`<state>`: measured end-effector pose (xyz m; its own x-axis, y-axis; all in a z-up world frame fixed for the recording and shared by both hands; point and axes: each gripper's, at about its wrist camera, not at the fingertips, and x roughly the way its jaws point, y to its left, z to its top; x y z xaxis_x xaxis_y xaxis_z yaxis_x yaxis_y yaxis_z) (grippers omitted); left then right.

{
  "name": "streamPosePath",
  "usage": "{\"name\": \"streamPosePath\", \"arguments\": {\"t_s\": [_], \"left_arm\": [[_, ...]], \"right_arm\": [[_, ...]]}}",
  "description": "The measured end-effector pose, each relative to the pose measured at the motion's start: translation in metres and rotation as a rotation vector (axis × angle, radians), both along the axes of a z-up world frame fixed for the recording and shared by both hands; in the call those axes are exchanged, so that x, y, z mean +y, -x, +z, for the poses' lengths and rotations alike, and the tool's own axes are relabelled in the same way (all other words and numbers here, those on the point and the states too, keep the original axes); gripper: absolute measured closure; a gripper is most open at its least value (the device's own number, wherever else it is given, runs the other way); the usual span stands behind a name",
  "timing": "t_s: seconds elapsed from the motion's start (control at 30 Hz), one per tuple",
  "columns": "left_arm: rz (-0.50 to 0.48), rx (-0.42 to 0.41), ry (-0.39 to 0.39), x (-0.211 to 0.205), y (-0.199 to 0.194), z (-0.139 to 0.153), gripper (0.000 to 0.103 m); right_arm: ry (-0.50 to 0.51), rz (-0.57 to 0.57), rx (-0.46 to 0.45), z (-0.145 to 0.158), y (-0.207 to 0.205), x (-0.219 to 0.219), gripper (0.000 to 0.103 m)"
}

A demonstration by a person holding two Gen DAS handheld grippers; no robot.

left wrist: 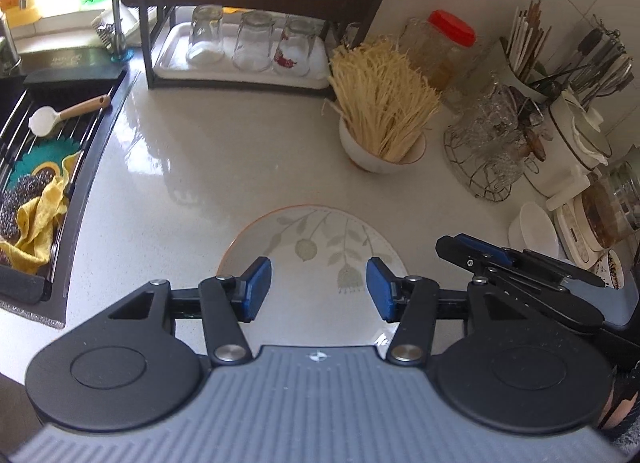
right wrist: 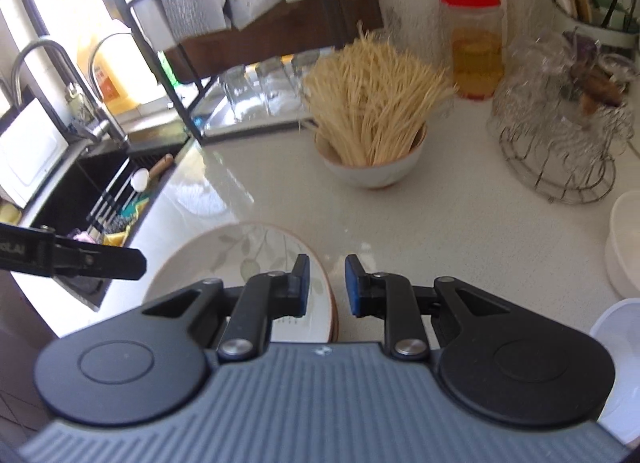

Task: Organize plates and bowls
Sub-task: 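Open the left gripper while the right gripper lowers the plate onto the stack, then move both grippers to a white plastic bowl and grip its rim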

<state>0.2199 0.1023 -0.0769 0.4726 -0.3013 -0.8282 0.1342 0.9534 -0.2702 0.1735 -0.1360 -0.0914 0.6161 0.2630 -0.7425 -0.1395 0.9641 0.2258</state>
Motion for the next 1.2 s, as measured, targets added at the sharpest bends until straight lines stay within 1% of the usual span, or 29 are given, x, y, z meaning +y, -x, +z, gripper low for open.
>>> {"name": "streamPosePath", "arguments": {"t_s": [0.13, 0.3, 0.5, 0.7, 0.77, 0.8, 1.0, 1.07, 1.1, 1.13, 1.2], "left_arm": [[-0.035, -0.039, 0.018, -0.020, 0.001, 0.011, 0.044], [-0.099, -0.059, 0.042, -0.055, 0.004, 0.015, 0.044], [-0.182, -0.075, 0.058, -0.098, 0.009, 0.020, 0.044], [-0.253, -0.071, 0.059, -0.141, 0.015, 0.017, 0.044], [-0.278, -0.064, 0.058, -0.156, 0.016, 0.014, 0.044], [-0.293, -0.064, 0.058, -0.163, 0.018, 0.013, 0.044], [-0.331, -0.043, 0.060, -0.201, 0.022, 0.002, 0.044], [-0.337, -0.035, 0.056, -0.213, 0.024, -0.003, 0.044], [-0.340, -0.033, 0.054, -0.218, 0.024, -0.006, 0.044], [-0.340, -0.027, 0.051, -0.223, 0.025, -0.009, 0.044], [-0.338, -0.017, 0.051, -0.231, 0.025, -0.015, 0.044]], "right_arm": [[-0.004, -0.036, -0.056, 0.025, 0.010, -0.017, 0.080], [0.010, -0.107, -0.105, 0.047, 0.028, -0.044, 0.080], [0.031, -0.194, -0.132, 0.060, 0.052, -0.081, 0.080], [0.041, -0.265, -0.132, 0.063, 0.074, -0.115, 0.079], [0.035, -0.292, -0.128, 0.062, 0.080, -0.126, 0.074], [0.022, -0.300, -0.128, 0.062, 0.083, -0.132, 0.068], [0.000, -0.321, -0.109, 0.057, 0.097, -0.157, 0.066], [-0.006, -0.329, -0.097, 0.055, 0.101, -0.166, 0.060], [-0.010, -0.337, -0.094, 0.053, 0.103, -0.170, 0.052], [-0.015, -0.346, -0.092, 0.052, 0.105, -0.175, 0.047], [-0.030, -0.366, -0.071, 0.048, 0.107, -0.186, 0.047]]}}
